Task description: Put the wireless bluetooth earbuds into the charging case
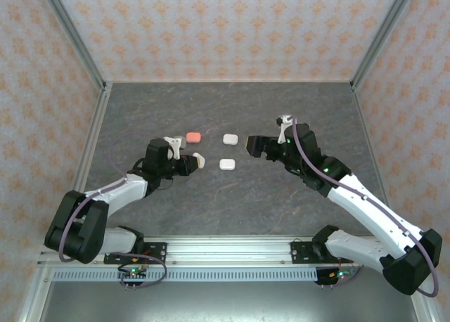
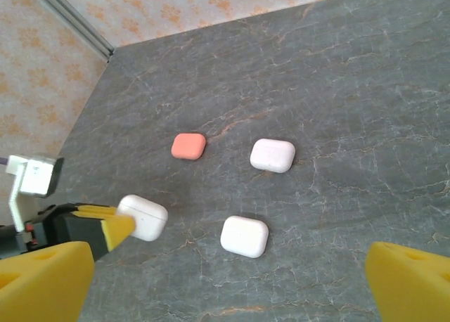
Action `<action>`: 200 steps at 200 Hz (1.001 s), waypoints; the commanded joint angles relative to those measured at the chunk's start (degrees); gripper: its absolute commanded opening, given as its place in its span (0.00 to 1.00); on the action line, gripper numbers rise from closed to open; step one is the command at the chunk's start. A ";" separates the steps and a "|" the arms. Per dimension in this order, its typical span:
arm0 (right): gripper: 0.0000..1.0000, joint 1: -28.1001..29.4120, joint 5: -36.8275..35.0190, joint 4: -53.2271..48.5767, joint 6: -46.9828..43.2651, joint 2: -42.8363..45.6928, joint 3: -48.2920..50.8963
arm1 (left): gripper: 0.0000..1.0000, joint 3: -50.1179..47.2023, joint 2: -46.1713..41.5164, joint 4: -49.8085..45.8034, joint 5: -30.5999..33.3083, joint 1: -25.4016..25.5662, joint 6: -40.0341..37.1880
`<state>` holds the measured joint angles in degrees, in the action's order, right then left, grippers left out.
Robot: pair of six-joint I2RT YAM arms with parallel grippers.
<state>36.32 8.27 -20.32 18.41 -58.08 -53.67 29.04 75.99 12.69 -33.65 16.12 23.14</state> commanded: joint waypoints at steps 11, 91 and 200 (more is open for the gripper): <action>0.99 -0.28 -0.84 0.14 0.48 -0.86 -0.03 | 0.00 -1.17 2.16 3.11 2.75 -0.28 1.21; 0.99 -0.27 -0.91 -0.15 0.09 -1.58 -0.15 | 0.17 -2.49 4.71 3.58 6.89 -0.34 0.61; 0.99 -3.39 -3.73 -5.02 -2.39 -0.55 -0.01 | 0.56 -2.49 3.19 0.36 13.93 -0.64 -0.53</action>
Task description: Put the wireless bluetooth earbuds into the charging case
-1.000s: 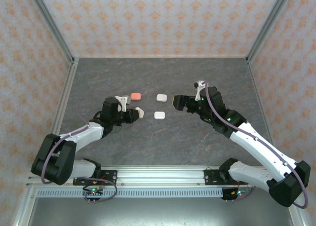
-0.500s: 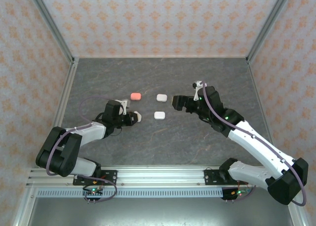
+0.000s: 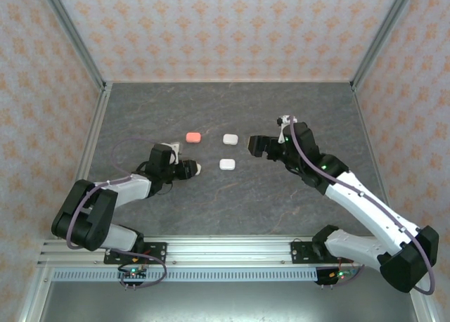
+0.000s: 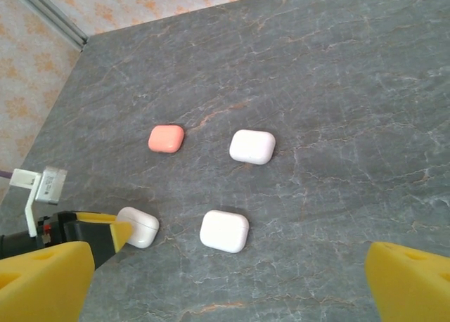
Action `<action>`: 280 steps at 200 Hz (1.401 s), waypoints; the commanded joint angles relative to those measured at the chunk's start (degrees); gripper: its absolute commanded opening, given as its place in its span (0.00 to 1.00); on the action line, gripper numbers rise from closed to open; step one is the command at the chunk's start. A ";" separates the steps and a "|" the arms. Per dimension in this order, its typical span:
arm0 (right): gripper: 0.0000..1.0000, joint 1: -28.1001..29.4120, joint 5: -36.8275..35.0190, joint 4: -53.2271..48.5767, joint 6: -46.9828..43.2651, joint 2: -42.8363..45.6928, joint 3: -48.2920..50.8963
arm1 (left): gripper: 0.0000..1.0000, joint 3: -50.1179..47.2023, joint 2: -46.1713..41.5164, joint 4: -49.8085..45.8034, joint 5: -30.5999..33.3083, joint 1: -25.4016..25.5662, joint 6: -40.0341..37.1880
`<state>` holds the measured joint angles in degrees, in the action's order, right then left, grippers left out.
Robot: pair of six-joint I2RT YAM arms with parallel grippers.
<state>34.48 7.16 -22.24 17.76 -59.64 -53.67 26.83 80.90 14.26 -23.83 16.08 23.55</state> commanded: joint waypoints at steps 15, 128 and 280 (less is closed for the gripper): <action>0.99 -4.10 -2.94 -4.41 -2.29 1.90 0.87 | 0.61 -0.23 -4.13 -2.80 5.84 -0.74 -1.16; 0.99 -22.07 -27.97 16.96 -15.13 16.64 26.79 | 0.85 -0.81 -35.02 -10.59 42.40 -1.26 -12.94; 0.99 -27.27 -13.07 77.07 -25.53 -19.75 38.90 | 0.93 -7.09 -14.53 16.22 43.66 -3.60 -25.92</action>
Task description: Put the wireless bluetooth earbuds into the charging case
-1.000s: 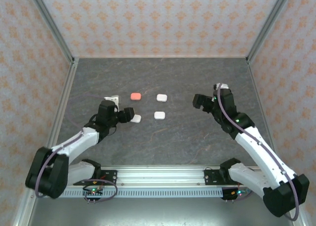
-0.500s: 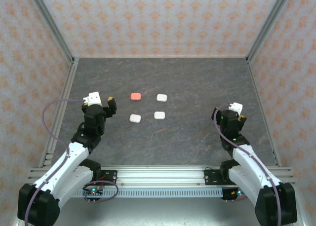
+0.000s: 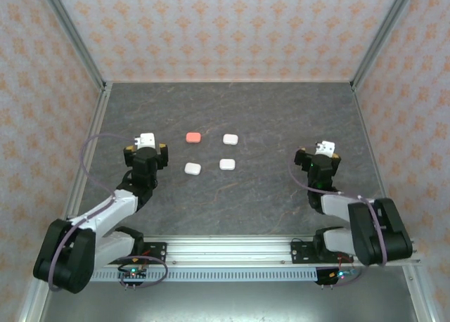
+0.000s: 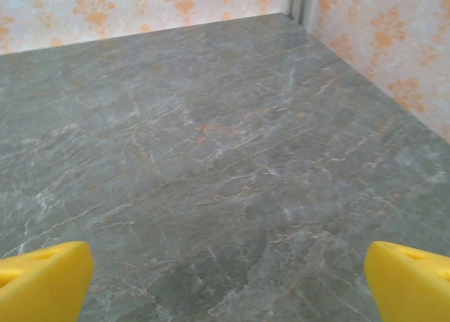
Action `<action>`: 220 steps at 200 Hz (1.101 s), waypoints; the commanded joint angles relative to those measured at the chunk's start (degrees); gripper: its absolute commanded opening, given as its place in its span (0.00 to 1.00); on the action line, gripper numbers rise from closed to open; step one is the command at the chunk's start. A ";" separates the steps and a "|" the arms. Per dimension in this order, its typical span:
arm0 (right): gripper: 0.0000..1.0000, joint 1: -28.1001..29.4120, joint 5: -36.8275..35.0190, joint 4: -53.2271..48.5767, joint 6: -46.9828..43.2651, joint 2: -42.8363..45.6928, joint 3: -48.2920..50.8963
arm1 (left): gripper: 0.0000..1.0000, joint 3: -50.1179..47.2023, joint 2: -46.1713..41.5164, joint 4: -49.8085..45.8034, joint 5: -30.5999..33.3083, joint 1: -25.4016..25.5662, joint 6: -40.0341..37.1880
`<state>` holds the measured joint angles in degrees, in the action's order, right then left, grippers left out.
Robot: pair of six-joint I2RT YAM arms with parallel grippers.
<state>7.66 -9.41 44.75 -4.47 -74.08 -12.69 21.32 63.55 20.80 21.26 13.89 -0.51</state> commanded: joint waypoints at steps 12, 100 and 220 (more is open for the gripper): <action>0.99 -0.46 4.16 12.41 -3.87 -8.70 -2.36 | 0.93 -2.29 4.62 12.64 -3.01 -2.40 -1.47; 0.99 -7.39 10.64 -0.80 2.15 -13.10 -11.46 | 0.93 -3.31 18.52 29.90 -15.83 -13.27 2.88; 0.99 -7.15 10.29 -1.02 1.81 -13.07 -11.66 | 1.00 3.29 22.05 21.35 -15.91 -11.43 -0.10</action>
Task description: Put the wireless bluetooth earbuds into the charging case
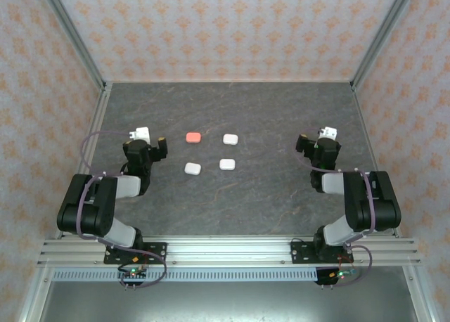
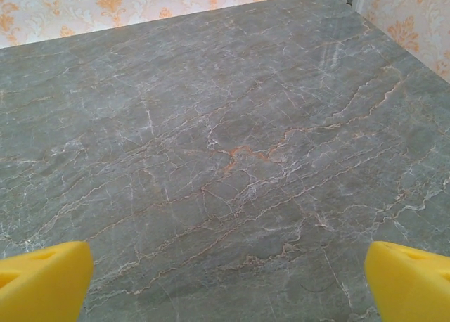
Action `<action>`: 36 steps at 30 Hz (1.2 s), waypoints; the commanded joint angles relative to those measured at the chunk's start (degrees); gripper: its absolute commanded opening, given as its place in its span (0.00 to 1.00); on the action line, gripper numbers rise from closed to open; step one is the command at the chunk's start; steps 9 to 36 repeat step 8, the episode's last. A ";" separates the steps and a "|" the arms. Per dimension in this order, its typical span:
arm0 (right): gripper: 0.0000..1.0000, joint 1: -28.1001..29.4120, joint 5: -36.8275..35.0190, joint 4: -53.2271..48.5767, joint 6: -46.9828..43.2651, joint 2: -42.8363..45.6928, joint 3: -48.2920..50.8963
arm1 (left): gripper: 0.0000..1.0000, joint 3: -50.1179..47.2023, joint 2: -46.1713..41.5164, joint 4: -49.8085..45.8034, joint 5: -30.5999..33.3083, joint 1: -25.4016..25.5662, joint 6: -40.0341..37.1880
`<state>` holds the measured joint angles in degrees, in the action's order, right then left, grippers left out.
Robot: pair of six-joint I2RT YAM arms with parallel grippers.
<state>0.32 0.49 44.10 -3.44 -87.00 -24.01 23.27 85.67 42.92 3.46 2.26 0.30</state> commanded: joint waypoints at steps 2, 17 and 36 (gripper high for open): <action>0.99 0.22 0.42 -0.44 0.80 -0.23 -0.42 | 1.00 1.34 -0.07 -0.73 1.82 0.20 -0.91; 0.99 0.22 0.30 -0.30 0.74 -0.09 -0.25 | 1.00 1.34 -0.06 -0.82 1.77 0.20 -0.91; 0.99 0.22 0.30 -0.30 0.74 -0.09 -0.25 | 1.00 1.34 -0.06 -0.82 1.77 0.20 -0.91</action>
